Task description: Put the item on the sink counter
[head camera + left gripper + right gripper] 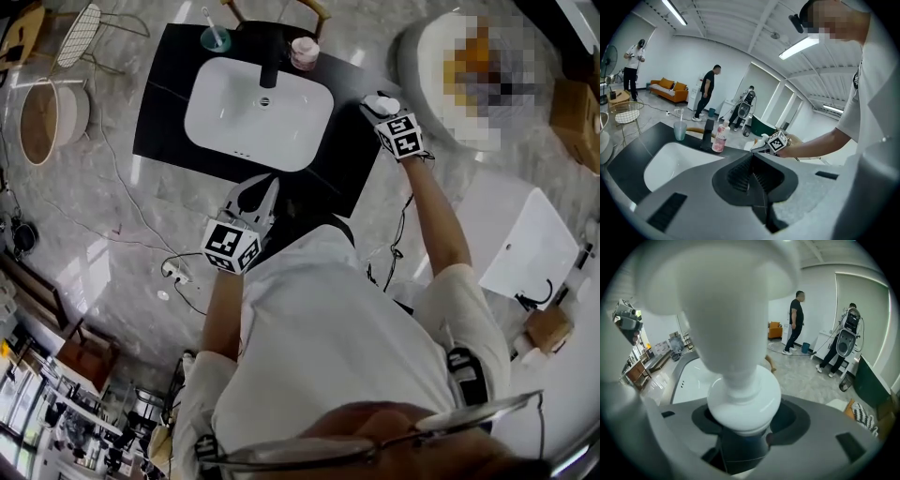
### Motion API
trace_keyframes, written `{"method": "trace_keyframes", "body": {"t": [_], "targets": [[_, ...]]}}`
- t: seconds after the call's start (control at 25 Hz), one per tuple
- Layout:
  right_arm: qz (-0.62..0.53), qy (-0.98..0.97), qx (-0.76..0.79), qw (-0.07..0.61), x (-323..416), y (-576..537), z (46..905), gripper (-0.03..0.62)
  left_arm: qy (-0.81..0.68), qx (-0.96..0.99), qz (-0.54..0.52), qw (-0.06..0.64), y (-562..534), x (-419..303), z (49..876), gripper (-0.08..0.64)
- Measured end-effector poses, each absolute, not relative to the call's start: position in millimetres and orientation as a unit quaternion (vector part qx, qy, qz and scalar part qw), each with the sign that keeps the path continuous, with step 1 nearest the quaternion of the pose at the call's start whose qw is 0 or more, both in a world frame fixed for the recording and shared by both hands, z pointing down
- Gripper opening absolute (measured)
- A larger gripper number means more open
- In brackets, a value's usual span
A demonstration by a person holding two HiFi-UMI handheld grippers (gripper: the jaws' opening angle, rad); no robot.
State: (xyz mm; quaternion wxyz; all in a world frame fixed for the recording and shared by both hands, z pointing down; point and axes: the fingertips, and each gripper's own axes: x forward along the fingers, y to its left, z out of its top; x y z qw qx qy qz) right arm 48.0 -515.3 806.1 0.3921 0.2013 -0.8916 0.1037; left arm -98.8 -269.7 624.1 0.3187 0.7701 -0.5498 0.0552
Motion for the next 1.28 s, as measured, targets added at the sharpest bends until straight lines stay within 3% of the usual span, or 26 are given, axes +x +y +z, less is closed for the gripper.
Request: {"method": "trace_keyframes", "body": {"t": [0.96,1.28], "targets": [[0.124,-0.888,0.21,0.389,42,-547,870,0.256,-0.552,0.76,0.062,0.338,-311,-83,663,0.005],[0.124,-0.883,0.217,0.397,46,-543,859,0.305,-0.547,0.767,0.064,0.33,-306,-84,657,0.005]]}}
